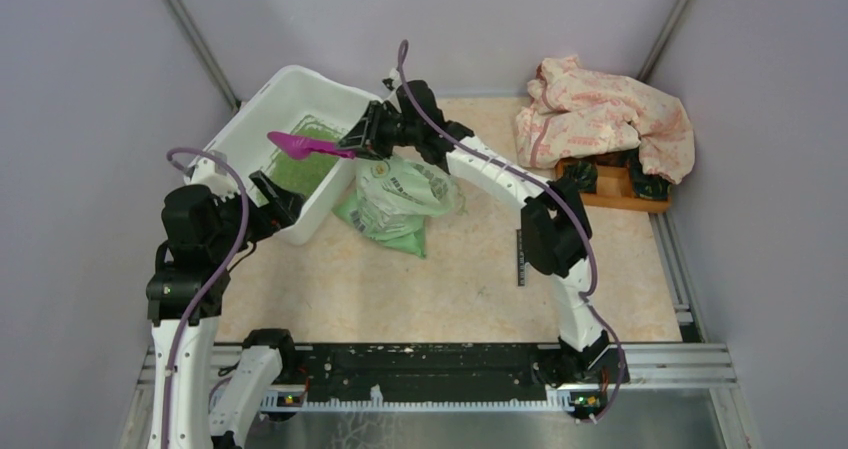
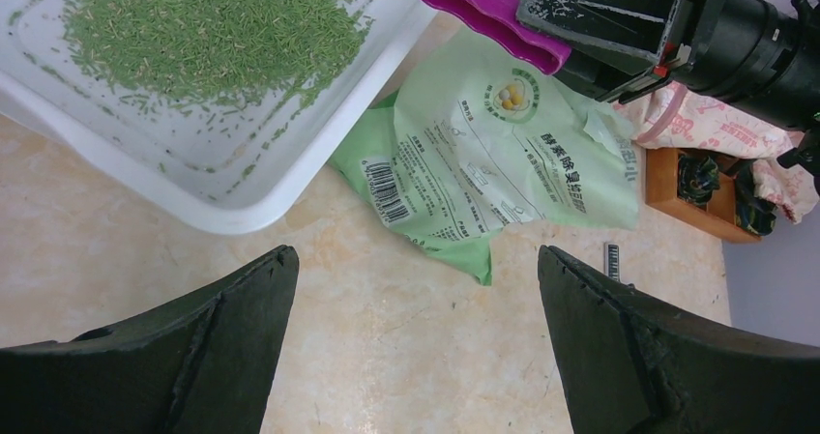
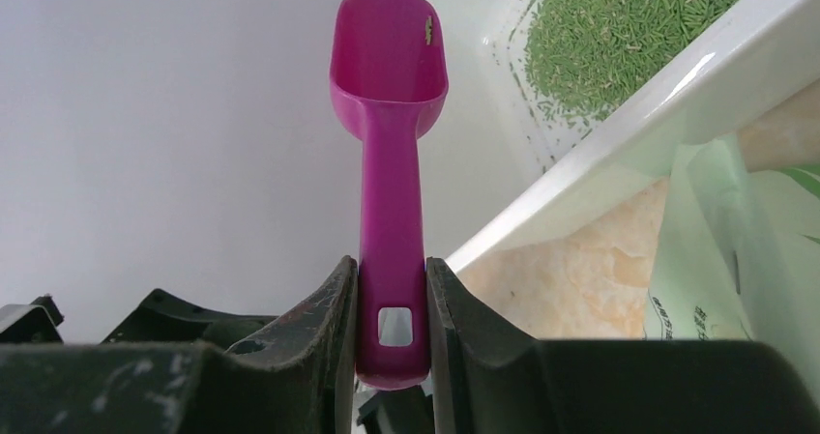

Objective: Fill the litter box with clean litter
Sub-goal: Pour the cat litter into the litter box.

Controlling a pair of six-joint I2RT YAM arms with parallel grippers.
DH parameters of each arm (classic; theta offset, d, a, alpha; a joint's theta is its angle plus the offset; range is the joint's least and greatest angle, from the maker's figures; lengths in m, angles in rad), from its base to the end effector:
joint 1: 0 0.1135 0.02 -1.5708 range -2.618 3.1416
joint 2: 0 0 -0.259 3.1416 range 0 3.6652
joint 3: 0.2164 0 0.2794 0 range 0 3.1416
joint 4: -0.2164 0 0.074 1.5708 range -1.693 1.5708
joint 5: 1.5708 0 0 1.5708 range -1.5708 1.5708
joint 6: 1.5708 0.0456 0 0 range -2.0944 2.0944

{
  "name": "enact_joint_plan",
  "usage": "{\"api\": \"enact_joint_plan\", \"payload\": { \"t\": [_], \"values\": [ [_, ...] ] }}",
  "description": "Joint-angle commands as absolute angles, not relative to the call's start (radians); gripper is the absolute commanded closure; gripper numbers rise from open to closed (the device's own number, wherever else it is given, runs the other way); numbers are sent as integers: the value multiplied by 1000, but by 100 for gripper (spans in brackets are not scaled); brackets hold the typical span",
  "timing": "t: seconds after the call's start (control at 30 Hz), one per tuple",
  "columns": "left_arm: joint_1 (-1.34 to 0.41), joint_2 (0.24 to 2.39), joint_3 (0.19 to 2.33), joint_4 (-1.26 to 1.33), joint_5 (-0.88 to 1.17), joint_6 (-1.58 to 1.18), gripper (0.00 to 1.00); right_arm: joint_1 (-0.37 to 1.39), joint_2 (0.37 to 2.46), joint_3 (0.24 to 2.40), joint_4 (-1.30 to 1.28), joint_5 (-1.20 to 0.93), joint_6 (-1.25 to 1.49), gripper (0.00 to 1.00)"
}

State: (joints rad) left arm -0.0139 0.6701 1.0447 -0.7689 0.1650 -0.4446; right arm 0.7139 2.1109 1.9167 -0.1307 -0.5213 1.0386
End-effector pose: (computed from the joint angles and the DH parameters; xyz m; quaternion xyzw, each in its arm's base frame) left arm 0.1587 -0.0097 0.3843 -0.1325 0.8197 -0.1924 0.5230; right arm 0.3934 0.3708 0.3056 -0.0215 0.7987 0.5671 0.2000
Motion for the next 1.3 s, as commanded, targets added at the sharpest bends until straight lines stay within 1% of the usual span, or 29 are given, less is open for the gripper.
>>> {"api": "enact_joint_plan", "payload": {
  "t": [0.0, 0.07, 0.23, 0.33, 0.53, 0.67, 0.77, 0.83, 0.9, 1.0, 1.13, 1.2, 1.27],
  "values": [
    [-10, 671, 1070, -755, 176, -446, 1, 699, 2020, 1859, 36, -547, 1158, 100],
    [-10, 672, 1071, -755, 176, -446, 1, 695, 2010, 1816, 81, -542, 1212, 100],
    [-9, 673, 1070, -750, 182, -452, 1, 691, 1976, 1626, 336, -519, 1460, 100],
    [-10, 675, 1070, -746, 186, -455, 1, 692, 1965, 1567, 409, -487, 1557, 100],
    [-9, 674, 1061, -741, 190, -459, 1, 692, 1956, 1536, 462, -477, 1622, 100],
    [-10, 672, 1053, -737, 192, -462, 1, 692, 1952, 1558, 442, -481, 1581, 100],
    [-9, 672, 1051, -736, 191, -462, 1, 692, 1949, 1622, 389, -508, 1474, 100],
    [-10, 672, 1051, -736, 190, -460, 1, 692, 1942, 1702, 279, -525, 1328, 100],
    [-9, 674, 1051, -735, 192, -459, 1, 692, 1921, 1784, 110, -524, 1155, 100],
    [-10, 672, 1048, -730, 194, -459, 1, 690, 1872, 1847, -38, -513, 918, 100],
    [-9, 671, 1045, -716, 204, -467, 1, 690, 1828, 1898, -194, -521, 665, 100],
    [-9, 671, 1049, -715, 206, -468, 1, 691, 1797, 1901, -288, -474, 523, 100],
    [-9, 672, 1056, -718, 205, -467, 1, 691, 1733, 1858, -350, -416, 383, 100]
  ]
}}
